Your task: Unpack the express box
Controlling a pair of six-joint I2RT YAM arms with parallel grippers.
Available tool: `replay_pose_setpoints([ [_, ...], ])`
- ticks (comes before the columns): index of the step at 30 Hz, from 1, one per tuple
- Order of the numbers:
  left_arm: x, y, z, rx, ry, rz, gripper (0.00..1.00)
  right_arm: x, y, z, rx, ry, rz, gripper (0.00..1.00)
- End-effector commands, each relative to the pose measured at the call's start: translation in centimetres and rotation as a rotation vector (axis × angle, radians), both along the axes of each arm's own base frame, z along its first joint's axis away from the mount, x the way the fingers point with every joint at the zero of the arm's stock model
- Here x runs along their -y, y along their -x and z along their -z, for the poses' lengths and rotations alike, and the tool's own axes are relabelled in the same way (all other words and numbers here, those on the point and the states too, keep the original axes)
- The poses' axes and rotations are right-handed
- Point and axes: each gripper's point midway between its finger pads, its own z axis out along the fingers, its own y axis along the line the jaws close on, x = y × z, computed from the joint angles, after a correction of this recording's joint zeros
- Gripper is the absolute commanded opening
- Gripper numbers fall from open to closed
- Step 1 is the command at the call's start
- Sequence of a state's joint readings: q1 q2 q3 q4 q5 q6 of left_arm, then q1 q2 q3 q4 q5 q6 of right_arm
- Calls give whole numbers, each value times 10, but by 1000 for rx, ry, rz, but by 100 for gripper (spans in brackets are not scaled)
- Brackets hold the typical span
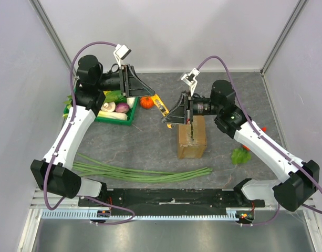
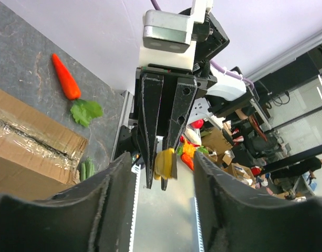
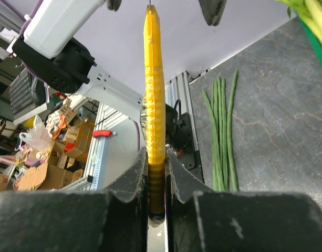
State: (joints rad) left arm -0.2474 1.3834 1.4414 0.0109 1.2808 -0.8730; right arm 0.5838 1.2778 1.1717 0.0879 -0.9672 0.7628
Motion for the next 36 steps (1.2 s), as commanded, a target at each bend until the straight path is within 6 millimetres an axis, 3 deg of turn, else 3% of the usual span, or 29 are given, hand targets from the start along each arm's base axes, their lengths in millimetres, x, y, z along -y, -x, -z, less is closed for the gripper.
replay_pose_setpoints([
  [1, 6, 13, -6, 19, 5, 86, 47, -6, 9, -1, 34, 9, -54, 0],
  [4, 6, 14, -3, 32, -3, 100, 30, -7, 4, -1, 34, 17, -33, 0],
  [7, 4, 18, 2, 19, -25, 105, 23, -8, 1, -3, 39, 18, -13, 0],
  [9, 3, 19, 3, 32, -31, 108, 23, -8, -1, -2, 36, 21, -6, 0],
  [13, 0, 20, 4, 48, -45, 110, 42, -8, -1, 1, 26, 29, -9, 0],
  [18, -4, 22, 7, 79, -55, 103, 46, -7, 0, 2, 33, 34, -13, 0],
  [20, -4, 21, 9, 73, -57, 101, 33, -6, 1, 4, 22, 45, -13, 0],
  [21, -4, 21, 10, 70, -58, 102, 17, -7, 1, 5, 19, 47, -15, 0],
  [23, -4, 21, 12, 65, -60, 100, 2, -6, 1, 5, 19, 48, -12, 0],
  [25, -4, 21, 13, 69, -62, 93, 2, -6, 0, 3, 21, 48, -1, 0],
  [26, -4, 19, 13, 71, -67, 77, 2, -5, -1, 0, 30, 44, 11, 8],
  [27, -4, 12, 14, 78, -78, 30, 2, -5, -6, -1, 47, 44, 46, 42],
  [29, -4, 5, 8, 85, -85, -32, 2, 0, -10, -10, 87, 28, 108, 74],
  [30, -5, 0, 5, 85, -90, -70, 2, 3, -24, -14, 100, 26, 204, 92],
  [33, -10, -24, -18, 128, -70, -267, 2, 16, -38, -37, 129, -63, 368, 98],
  [34, -13, -19, -29, 155, -47, -296, 2, 20, -44, -62, 109, -169, 435, 98],
  [36, -16, -23, -52, 198, 41, -370, 2, 26, -46, -80, 93, -258, 479, 98],
])
